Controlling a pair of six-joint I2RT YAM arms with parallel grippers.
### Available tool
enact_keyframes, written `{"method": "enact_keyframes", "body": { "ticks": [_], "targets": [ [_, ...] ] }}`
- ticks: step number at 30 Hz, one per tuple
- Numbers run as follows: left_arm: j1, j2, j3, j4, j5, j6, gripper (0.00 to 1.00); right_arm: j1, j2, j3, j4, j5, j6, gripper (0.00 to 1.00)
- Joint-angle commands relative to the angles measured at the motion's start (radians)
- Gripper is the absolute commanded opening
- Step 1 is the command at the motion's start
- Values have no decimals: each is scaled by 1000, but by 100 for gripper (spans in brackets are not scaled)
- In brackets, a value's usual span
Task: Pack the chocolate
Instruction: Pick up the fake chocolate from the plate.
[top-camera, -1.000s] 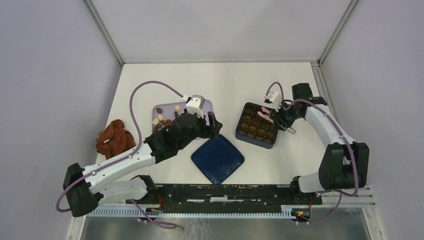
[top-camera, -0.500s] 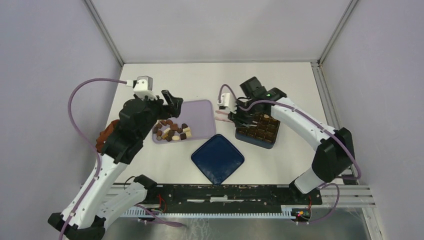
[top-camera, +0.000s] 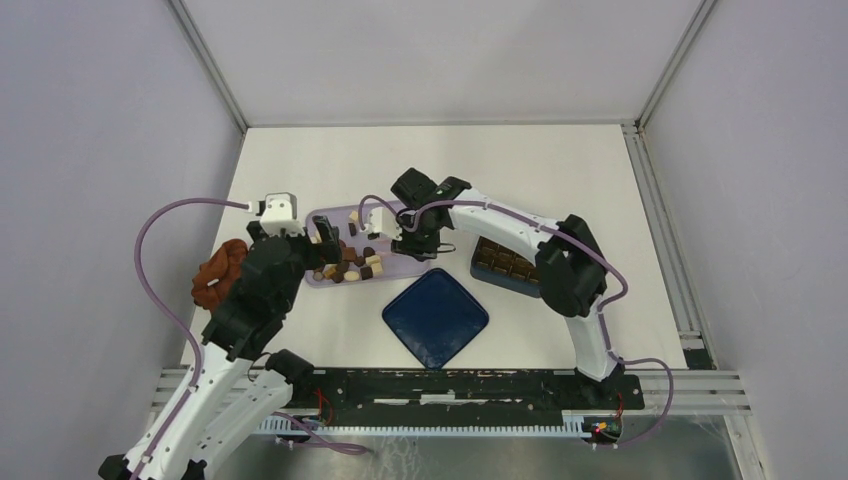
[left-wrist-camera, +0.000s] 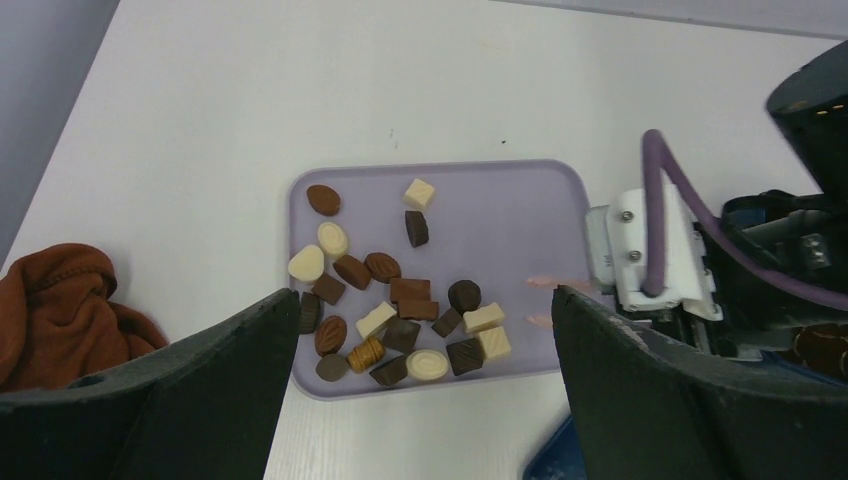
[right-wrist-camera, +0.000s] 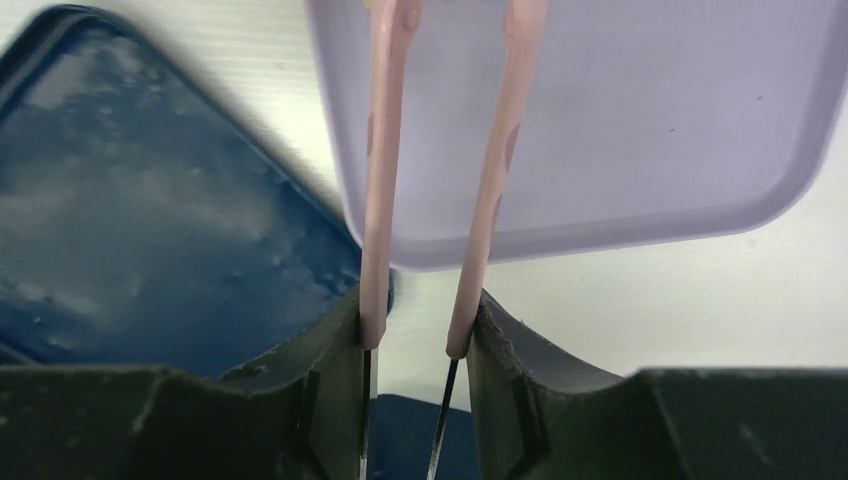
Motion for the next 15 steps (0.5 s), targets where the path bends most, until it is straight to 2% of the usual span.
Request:
{"method": "enact_keyframes", "body": {
  "ticks": [1,15],
  "targets": [
    [5,-8,6,26,-41,52,100,-8,90,99,-49,80,-9,42],
    [16,10,11,23,-31,54,100,4,198,157,-65,86,-20,41]
  ]
}}
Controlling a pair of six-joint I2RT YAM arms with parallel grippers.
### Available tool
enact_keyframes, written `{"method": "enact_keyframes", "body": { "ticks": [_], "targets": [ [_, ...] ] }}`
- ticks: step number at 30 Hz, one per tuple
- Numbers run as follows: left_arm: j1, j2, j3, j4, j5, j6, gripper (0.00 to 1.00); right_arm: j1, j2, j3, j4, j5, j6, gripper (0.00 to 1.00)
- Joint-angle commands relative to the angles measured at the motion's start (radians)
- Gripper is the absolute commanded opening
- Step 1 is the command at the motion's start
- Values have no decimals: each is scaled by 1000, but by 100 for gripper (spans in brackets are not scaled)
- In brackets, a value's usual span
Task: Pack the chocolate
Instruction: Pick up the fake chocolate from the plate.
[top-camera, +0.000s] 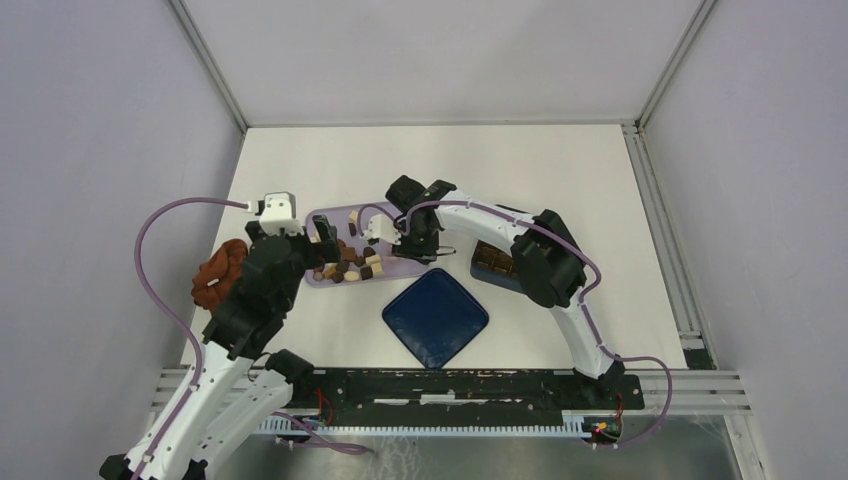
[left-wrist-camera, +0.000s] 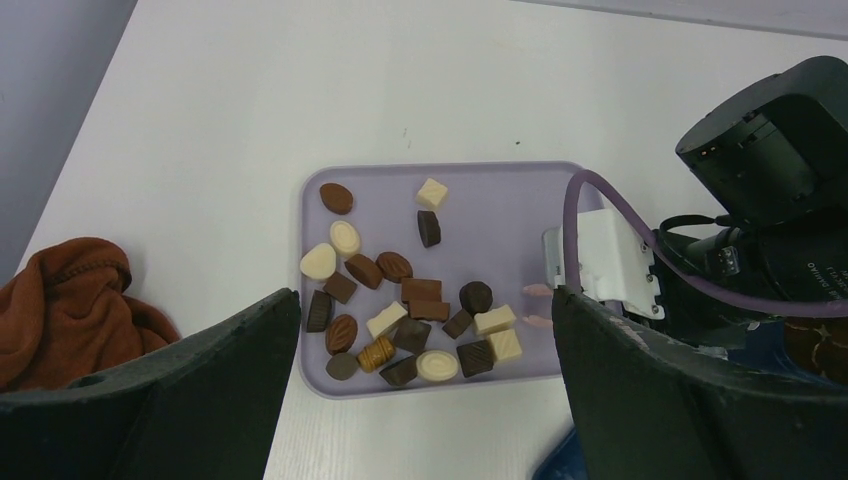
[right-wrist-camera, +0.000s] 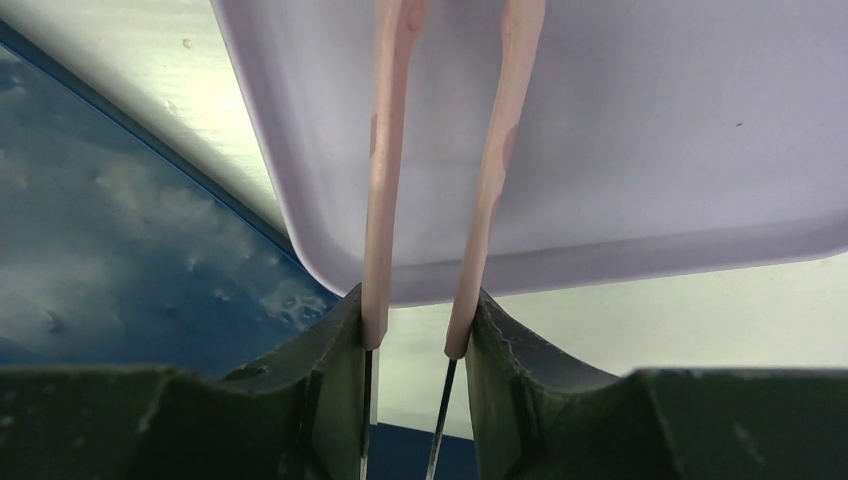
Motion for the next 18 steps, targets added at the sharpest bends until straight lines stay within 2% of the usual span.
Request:
{"method": "enact_keyframes", "body": {
  "ticks": [1,18],
  "targets": [
    [9,5,11,25,-6,44,100,15,11,53,-10,-1,-14,41],
    [30,13,9,33,25,49,99,47,82,143,-38,-18,-11,42]
  ]
}}
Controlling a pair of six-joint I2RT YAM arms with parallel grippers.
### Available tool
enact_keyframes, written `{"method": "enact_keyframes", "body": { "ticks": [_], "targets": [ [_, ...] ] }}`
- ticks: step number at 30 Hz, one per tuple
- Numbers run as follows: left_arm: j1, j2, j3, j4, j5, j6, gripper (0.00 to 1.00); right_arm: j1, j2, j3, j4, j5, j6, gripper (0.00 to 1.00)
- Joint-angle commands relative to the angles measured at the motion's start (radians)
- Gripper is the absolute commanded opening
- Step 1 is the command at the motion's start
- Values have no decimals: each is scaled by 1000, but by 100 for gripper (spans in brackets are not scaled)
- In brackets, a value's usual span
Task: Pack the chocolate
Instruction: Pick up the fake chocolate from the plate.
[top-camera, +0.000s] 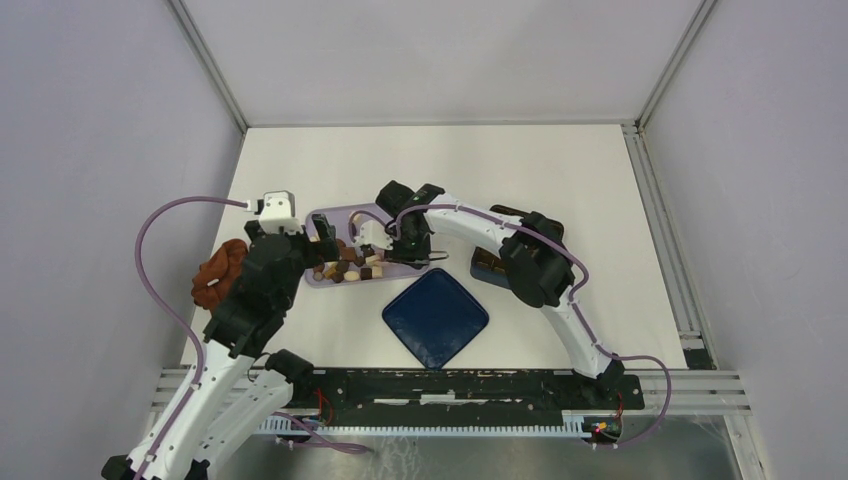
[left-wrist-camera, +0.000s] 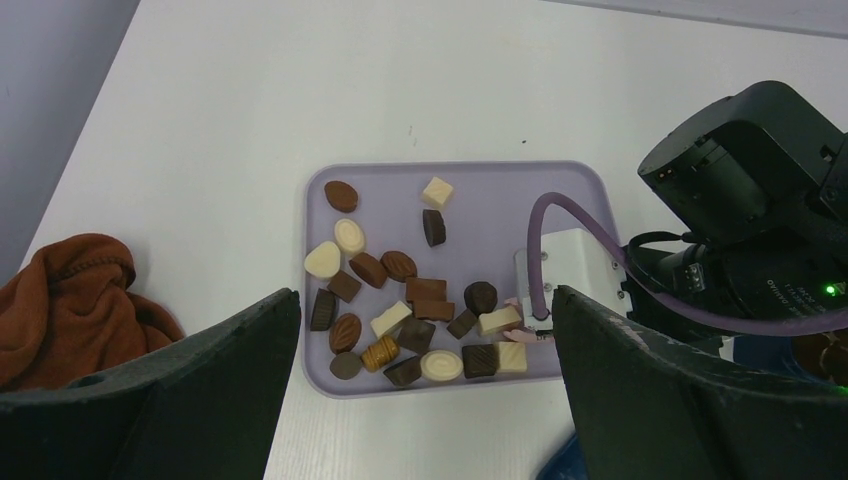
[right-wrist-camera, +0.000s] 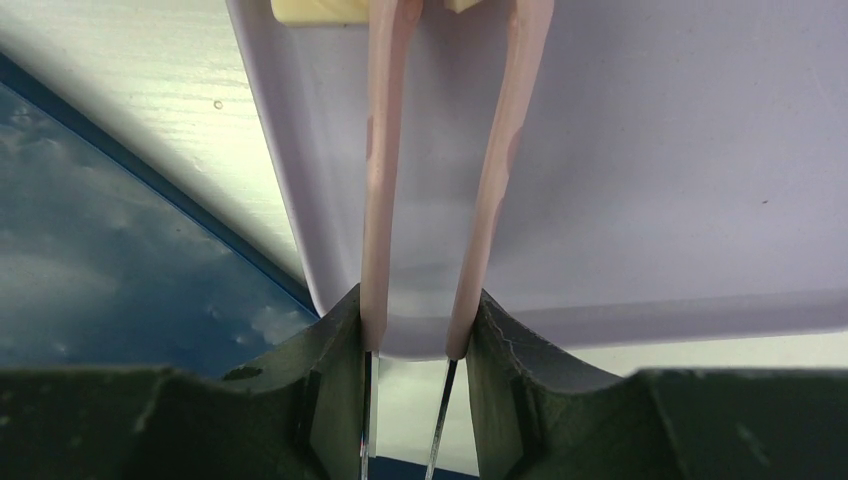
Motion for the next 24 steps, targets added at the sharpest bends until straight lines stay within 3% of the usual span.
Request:
{"method": "enact_keyframes", "body": {
  "ticks": [1,18,24],
  "targets": [
    [11,6,9,33,18,48,99,18,15,73,-15,-15,-8,42],
    [23,11,8,36,27,48,99,24,23,64,-21,-10,-6,38],
    [26,11,8,35,29,48,99,19,-6,36,-10,-11,2,18]
  ]
}}
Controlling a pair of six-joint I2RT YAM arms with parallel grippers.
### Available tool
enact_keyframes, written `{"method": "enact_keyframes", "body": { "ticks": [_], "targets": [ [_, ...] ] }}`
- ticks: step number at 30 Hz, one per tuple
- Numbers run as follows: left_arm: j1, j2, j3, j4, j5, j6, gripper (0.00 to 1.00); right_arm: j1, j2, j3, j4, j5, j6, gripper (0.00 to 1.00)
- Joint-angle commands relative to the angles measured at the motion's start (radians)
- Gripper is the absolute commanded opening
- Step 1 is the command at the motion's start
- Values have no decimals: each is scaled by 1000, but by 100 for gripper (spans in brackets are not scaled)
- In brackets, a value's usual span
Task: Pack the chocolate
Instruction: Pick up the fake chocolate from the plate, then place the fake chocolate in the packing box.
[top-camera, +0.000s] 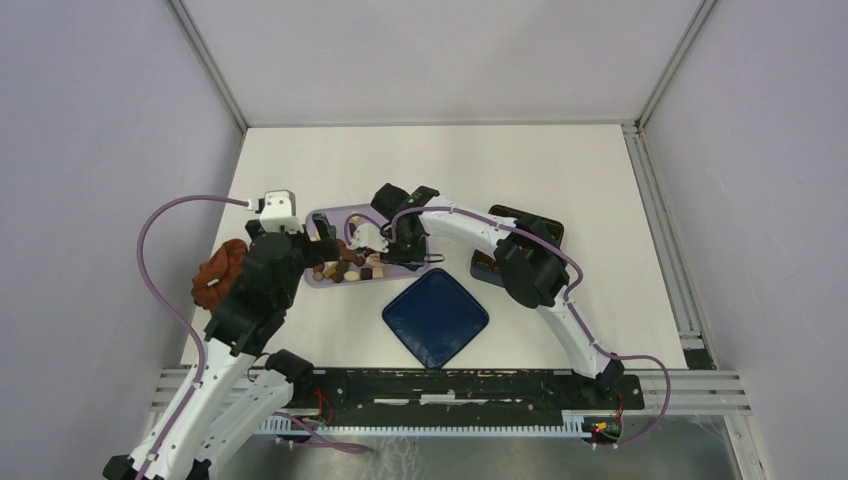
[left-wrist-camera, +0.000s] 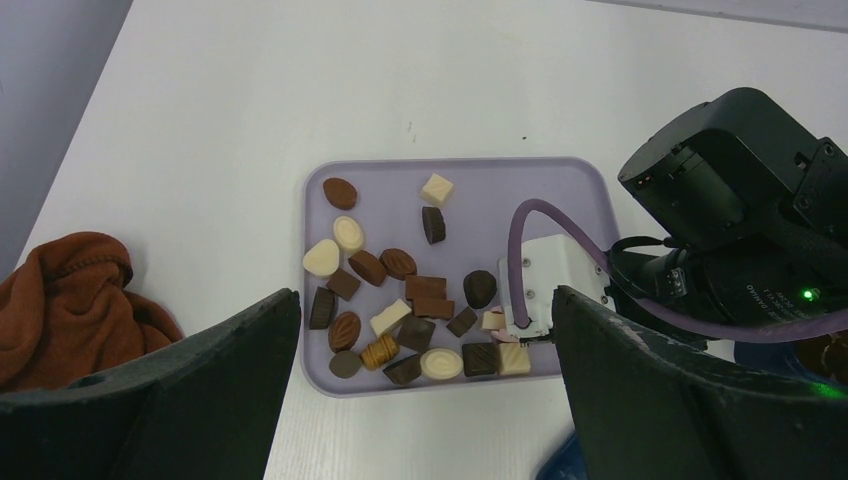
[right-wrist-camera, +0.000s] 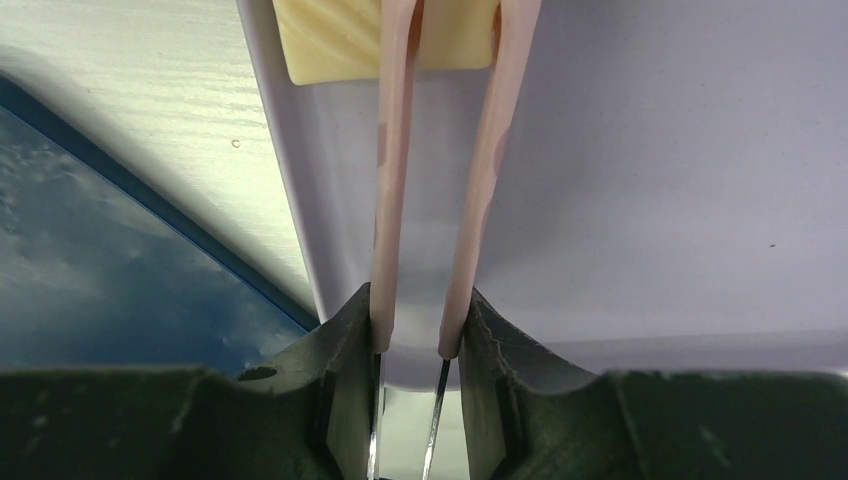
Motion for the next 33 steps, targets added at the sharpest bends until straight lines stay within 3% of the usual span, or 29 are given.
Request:
{"method": "enact_keyframes", "body": {
  "ticks": [1,7,19,26,33],
  "targets": [
    [8,-1,8,34,7,48,99,-2,-50,-17,4,1,2,14],
    [9,-1,8,35,6,47,99,-21,-100,-32,7,-44,12,1],
    [12,-2,5,35,1,47,99,-55,-244,-80,10,-147,28,0],
    [11,-3,5,35,0,48,99,-121,-480,-235,40,-190,37,0],
    [12,-2,3,32,-3,48,99,-328,-728,-476,73,-232,31,0]
  ]
}}
